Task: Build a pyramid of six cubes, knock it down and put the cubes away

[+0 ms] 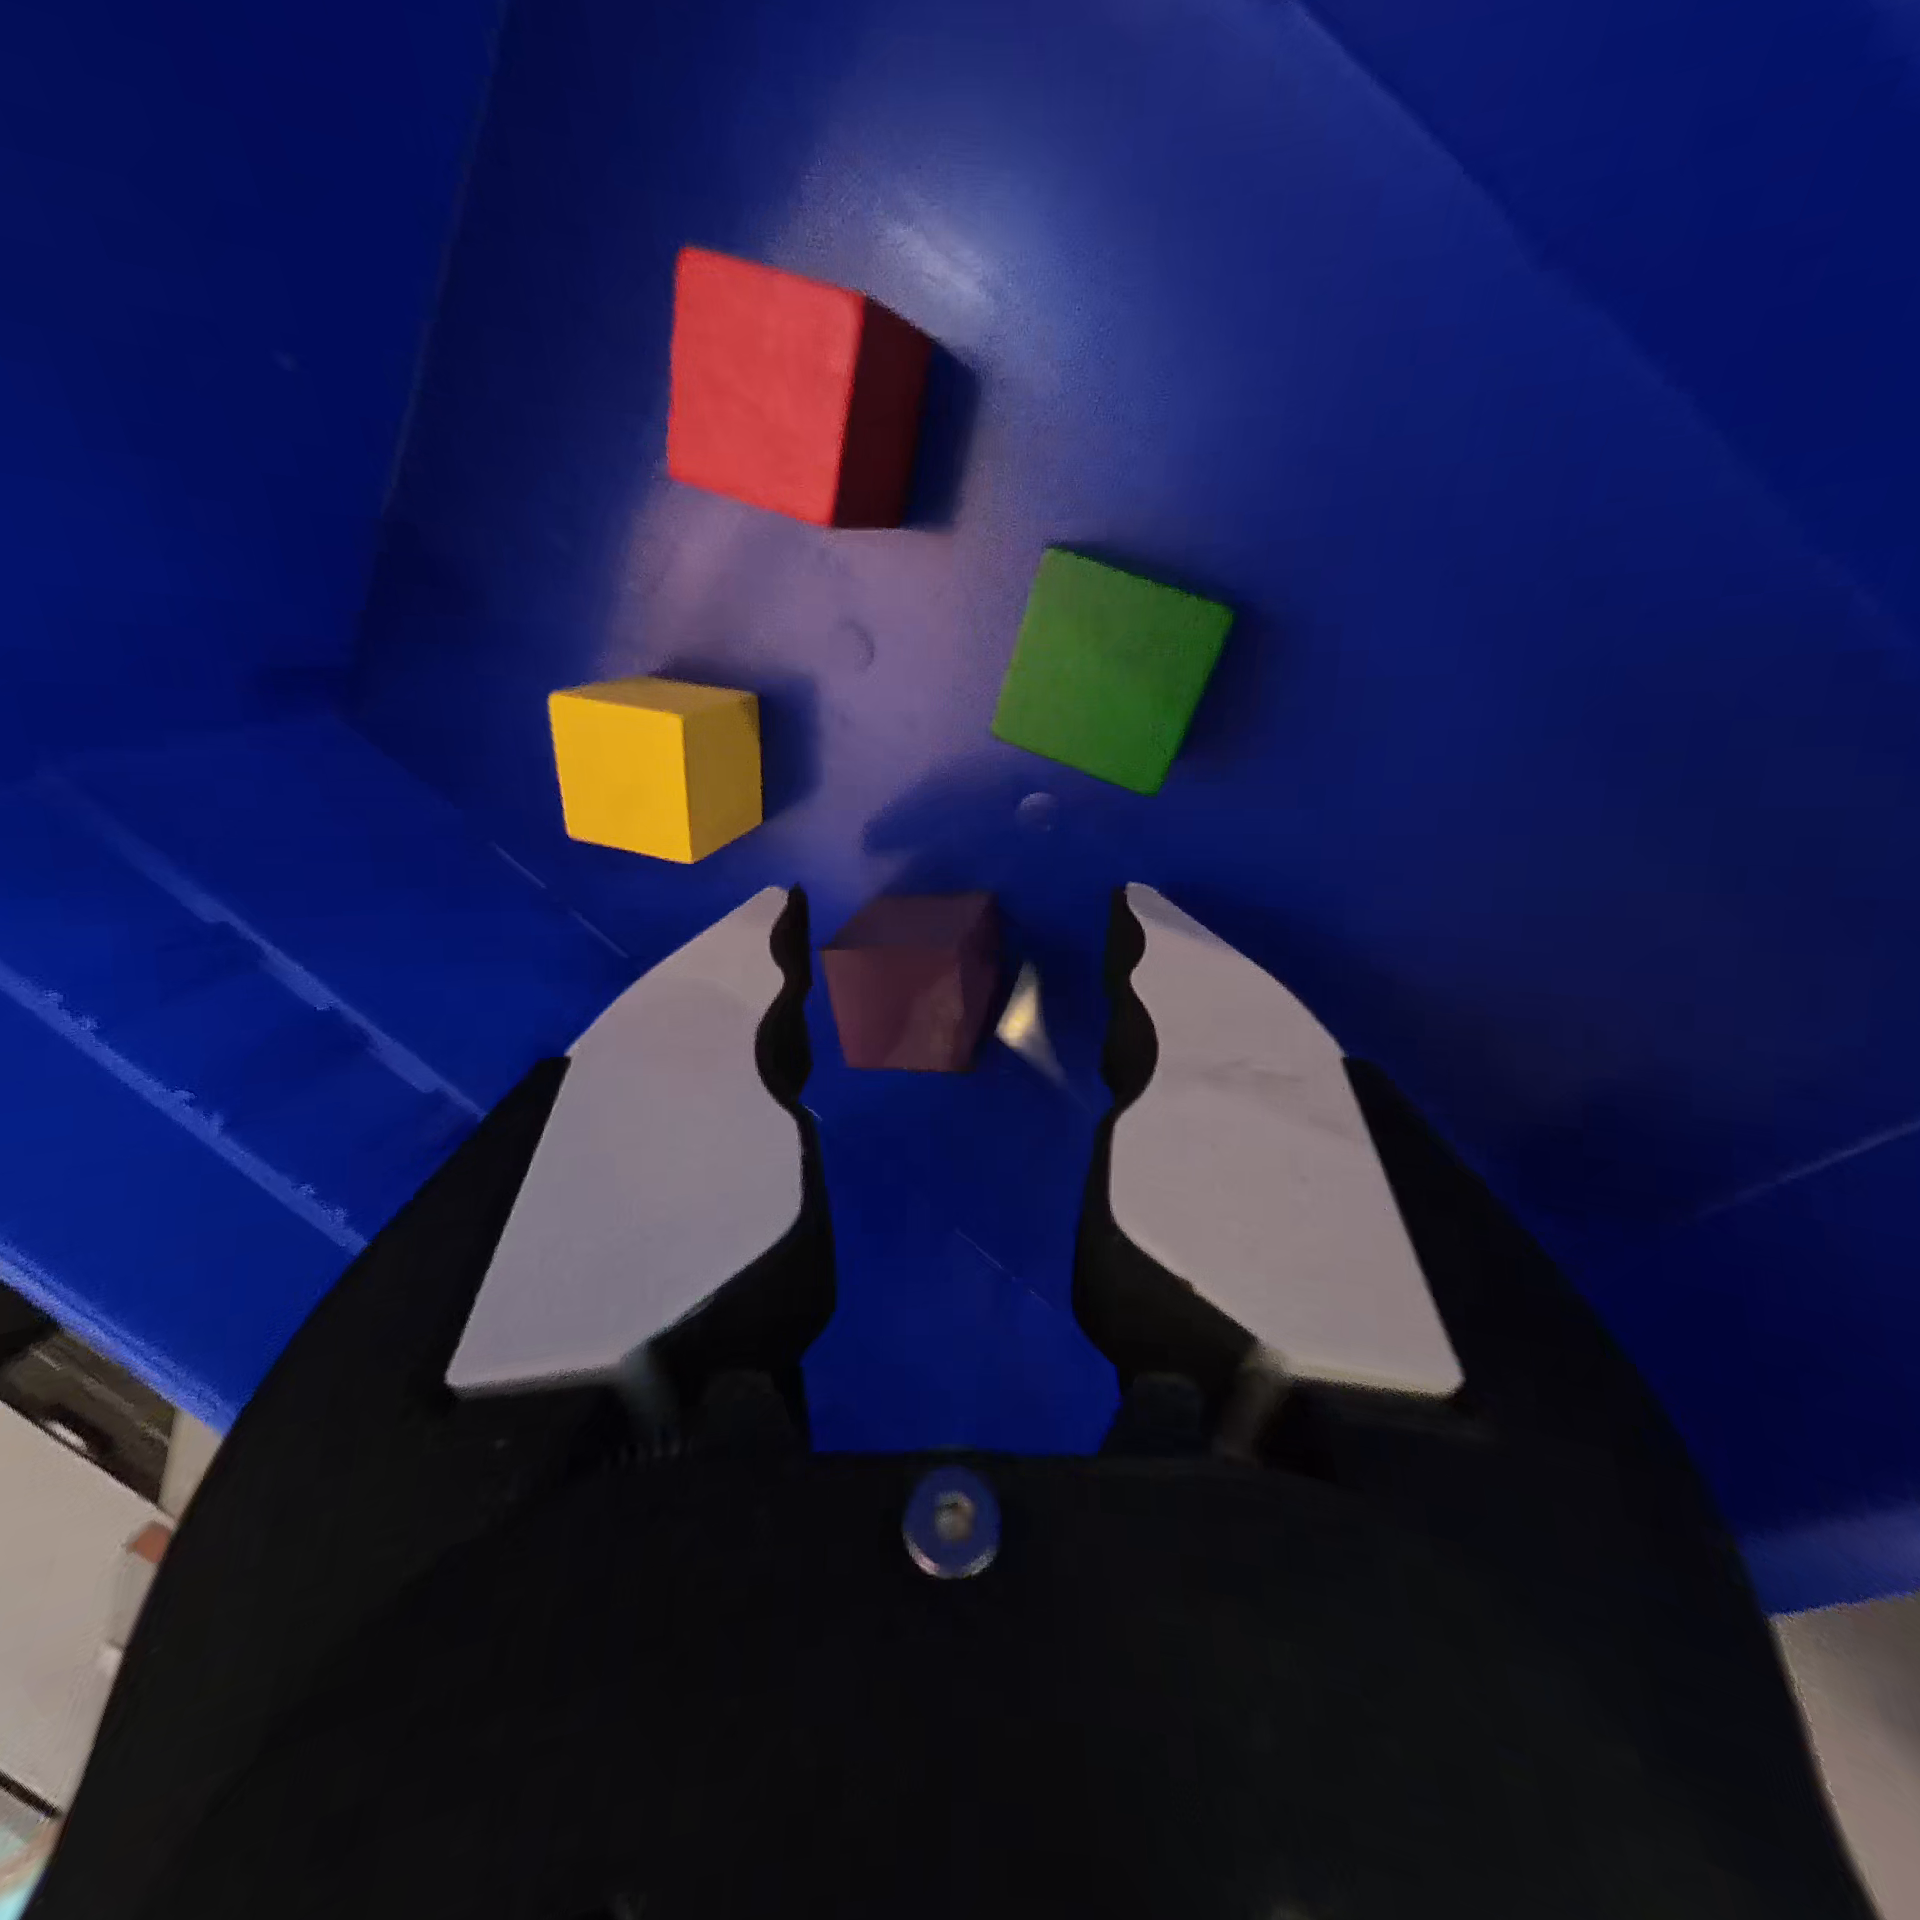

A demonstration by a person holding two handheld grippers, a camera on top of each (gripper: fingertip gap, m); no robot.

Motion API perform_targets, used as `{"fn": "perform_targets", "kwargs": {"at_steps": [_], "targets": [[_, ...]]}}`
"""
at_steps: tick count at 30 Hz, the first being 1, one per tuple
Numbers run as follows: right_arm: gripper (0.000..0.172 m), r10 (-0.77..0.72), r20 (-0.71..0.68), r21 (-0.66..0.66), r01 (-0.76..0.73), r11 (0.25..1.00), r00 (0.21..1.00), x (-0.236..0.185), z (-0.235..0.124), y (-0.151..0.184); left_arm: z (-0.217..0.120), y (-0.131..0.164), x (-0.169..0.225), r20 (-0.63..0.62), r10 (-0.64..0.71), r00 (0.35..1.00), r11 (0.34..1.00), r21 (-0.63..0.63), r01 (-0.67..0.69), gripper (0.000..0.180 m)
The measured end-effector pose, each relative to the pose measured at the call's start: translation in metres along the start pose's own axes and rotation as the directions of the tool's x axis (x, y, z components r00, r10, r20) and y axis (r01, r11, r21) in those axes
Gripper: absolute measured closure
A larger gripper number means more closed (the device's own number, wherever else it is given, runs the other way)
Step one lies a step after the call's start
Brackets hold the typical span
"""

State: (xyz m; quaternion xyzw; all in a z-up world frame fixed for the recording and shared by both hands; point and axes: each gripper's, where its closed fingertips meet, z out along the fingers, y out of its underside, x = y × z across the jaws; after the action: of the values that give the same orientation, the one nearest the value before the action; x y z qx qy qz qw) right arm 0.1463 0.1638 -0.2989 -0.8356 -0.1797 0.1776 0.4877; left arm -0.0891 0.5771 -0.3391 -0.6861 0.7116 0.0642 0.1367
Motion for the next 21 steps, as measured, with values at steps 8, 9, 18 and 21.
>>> {"fn": "perform_targets", "kwargs": {"at_steps": [8, 9, 18, 21], "targets": [[0.132, -0.009, 0.017, 0.002, 0.009, 1.0, 1.0, -0.003, 0.0, 0.0, -0.006, 0.011, -0.007, 0.039, 0.032, 0.999, 0.99, -0.14, -0.026, 0.114], [0.132, -0.01, 0.018, 0.001, 0.01, 1.0, 1.0, -0.003, 0.0, 0.0, -0.008, 0.013, -0.007, 0.035, 0.051, 0.998, 0.988, -0.147, -0.045, 0.113], [0.132, -0.018, 0.019, -0.009, 0.018, 1.0, 1.0, -0.004, 0.001, 0.001, 0.001, 0.025, -0.013, 0.013, 0.202, 0.979, 0.942, -0.276, -0.191, 0.139], [0.132, -0.019, 0.02, -0.009, 0.019, 1.0, 1.0, -0.004, 0.001, 0.001, 0.002, 0.024, -0.012, -0.009, 0.175, 0.985, 0.947, -0.274, -0.17, 0.145]]}}
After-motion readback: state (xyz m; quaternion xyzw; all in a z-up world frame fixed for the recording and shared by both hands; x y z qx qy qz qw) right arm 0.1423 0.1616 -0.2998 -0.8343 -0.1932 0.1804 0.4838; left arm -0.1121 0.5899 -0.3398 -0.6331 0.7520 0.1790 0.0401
